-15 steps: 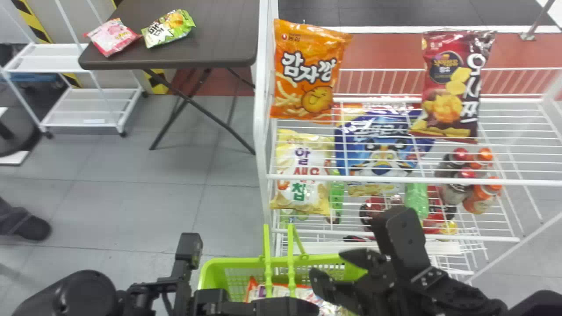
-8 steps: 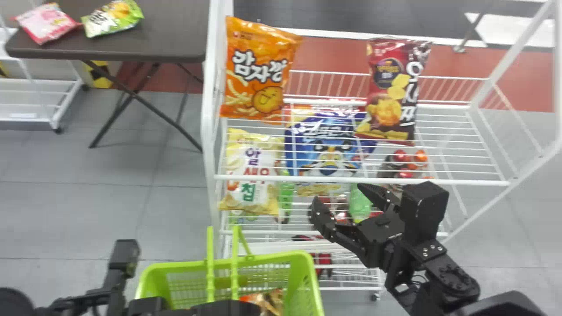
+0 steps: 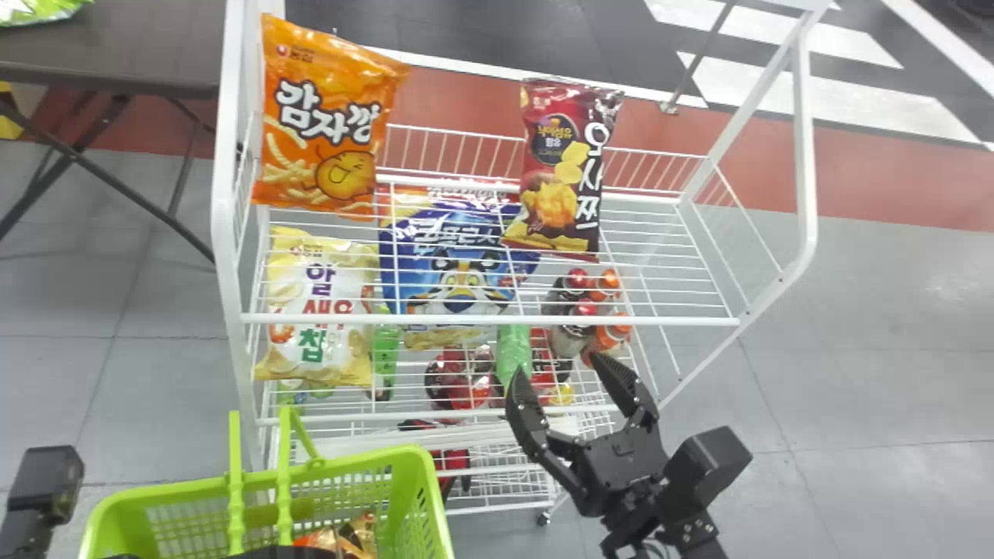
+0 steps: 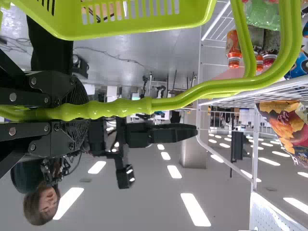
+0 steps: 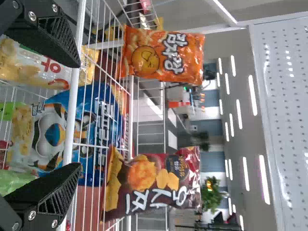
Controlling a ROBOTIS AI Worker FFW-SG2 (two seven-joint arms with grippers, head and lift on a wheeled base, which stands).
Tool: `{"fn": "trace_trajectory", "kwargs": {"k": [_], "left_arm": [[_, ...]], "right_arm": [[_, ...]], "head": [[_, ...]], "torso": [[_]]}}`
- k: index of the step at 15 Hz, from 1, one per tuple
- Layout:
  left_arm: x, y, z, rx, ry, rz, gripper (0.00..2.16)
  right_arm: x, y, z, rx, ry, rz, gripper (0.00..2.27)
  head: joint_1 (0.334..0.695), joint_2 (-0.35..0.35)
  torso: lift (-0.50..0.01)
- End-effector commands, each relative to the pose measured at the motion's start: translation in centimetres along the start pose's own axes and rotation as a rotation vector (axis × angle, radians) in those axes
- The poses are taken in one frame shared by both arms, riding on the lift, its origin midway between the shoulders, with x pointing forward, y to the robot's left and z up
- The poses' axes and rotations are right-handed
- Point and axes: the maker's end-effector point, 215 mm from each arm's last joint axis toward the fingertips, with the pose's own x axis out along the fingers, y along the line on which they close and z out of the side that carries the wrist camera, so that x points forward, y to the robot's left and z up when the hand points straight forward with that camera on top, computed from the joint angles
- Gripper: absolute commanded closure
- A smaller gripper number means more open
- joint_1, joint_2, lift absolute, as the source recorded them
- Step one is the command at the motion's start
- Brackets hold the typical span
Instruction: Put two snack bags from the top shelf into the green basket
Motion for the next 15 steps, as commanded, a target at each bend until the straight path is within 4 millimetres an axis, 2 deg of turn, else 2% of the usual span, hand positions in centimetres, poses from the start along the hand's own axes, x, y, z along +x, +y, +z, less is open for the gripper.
{"fn": "trace_trajectory", "kwargs": {"k": [1, 6, 15], "left_arm": [[0.1, 0.0, 0.1, 0.001, 0.0, -0.001, 2.15], [0.1, -0.1, 0.0, 0.004, 0.001, 0.001, 2.15], [-0.1, 0.3, 0.3, -0.003, -0.017, 0.002, 2.15]], "right_arm": [[-1.1, -0.2, -0.9, 0.008, -0.005, -0.019, 0.08], [-2.4, -1.3, -0.6, 0.026, -0.026, -0.074, 0.08], [-2.6, -2.1, -1.1, 0.048, -0.02, -0.097, 0.08]], "head": [[0.695, -0.333], [0.695, -0.35], [0.695, -0.35]], "torso": [[-0.001], [-0.001], [-0.001]]}}
